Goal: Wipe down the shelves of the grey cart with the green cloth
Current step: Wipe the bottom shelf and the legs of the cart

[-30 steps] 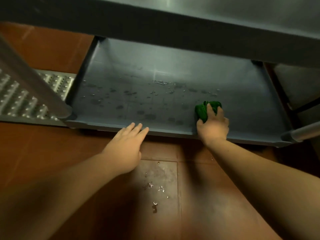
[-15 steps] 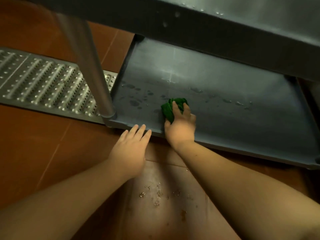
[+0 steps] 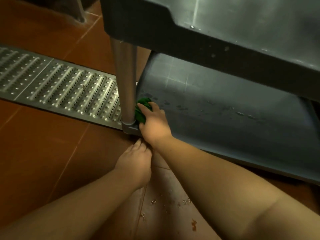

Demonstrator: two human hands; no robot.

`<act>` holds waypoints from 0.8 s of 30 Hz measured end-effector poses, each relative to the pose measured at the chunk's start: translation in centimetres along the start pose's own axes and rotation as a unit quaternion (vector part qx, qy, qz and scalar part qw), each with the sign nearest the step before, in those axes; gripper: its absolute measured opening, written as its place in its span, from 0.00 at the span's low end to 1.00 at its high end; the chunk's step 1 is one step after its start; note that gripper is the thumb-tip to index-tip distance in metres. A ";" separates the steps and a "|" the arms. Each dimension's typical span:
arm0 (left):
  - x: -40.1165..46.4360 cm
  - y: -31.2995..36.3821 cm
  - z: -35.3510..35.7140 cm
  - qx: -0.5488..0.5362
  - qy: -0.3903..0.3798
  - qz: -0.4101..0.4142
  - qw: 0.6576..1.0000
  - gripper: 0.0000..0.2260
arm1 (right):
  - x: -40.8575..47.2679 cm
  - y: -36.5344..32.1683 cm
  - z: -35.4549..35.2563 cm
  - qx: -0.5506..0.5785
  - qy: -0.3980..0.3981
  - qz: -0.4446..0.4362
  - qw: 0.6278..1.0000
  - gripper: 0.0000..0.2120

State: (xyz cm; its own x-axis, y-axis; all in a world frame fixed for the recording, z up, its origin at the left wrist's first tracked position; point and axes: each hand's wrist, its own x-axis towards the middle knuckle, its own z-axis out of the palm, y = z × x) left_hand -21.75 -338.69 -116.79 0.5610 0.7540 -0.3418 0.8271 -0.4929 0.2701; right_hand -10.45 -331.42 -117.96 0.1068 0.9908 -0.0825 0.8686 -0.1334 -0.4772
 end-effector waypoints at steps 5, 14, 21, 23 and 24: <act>0.9 2.5 -0.2 0.026 -0.008 0.033 0.999 0.28 | -1.5 2.9 -0.9 -0.048 0.016 0.007 0.999 0.33; 2.9 12.6 -0.7 0.053 -0.013 0.081 0.995 0.32 | -7.0 18.1 -9.0 -0.105 0.021 0.091 0.990 0.34; 7.3 23.1 1.1 0.055 0.013 0.112 0.992 0.34 | -13.7 33.1 -16.8 -0.112 0.059 0.205 0.971 0.34; 8.6 26.4 1.9 0.048 0.010 0.124 0.991 0.34 | -16.6 37.8 -19.2 -0.124 0.077 0.247 0.958 0.34; 9.1 28.0 2.4 0.045 0.006 0.129 0.991 0.34 | -18.1 40.1 -20.4 -0.131 0.086 0.273 0.949 0.34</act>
State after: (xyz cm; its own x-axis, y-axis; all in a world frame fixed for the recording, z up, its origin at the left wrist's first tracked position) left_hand 6.62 -346.64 -114.49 0.7536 0.6034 -0.2608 0.6569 -0.7055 0.2661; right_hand 32.29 -354.32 -117.75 0.6332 0.7674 -0.1005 0.7494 -0.6404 -0.1681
